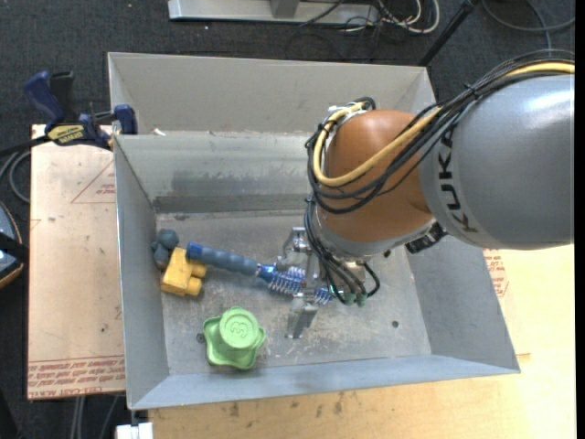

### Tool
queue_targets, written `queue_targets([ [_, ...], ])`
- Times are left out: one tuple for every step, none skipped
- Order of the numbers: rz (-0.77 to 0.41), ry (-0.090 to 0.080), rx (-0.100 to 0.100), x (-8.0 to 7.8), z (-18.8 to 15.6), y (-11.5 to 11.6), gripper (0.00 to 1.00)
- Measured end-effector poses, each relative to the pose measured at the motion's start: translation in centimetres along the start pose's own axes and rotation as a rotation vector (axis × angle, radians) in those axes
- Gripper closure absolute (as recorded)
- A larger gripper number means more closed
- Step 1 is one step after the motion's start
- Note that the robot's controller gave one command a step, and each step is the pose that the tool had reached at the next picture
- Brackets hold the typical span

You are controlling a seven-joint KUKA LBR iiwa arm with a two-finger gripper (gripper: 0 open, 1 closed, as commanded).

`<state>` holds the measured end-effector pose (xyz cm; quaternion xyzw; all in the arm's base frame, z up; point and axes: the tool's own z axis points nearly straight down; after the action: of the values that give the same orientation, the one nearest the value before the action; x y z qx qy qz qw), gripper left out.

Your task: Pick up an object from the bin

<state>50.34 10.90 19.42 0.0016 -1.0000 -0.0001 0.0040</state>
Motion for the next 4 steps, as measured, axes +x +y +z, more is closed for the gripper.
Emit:
queue_targets([
  [-0.014,-0.015,-0.005,-1.3,12.2,-3.0,0.0],
  [0.057,-0.018,-0.002,-4.3,11.9,4.3,0.0],
  [-0.123,-0.015,-0.004,-7.5,9.9,11.8,0.0],
  [-0.119,-0.011,-0.001,-7.5,10.0,11.5,1.0],
])
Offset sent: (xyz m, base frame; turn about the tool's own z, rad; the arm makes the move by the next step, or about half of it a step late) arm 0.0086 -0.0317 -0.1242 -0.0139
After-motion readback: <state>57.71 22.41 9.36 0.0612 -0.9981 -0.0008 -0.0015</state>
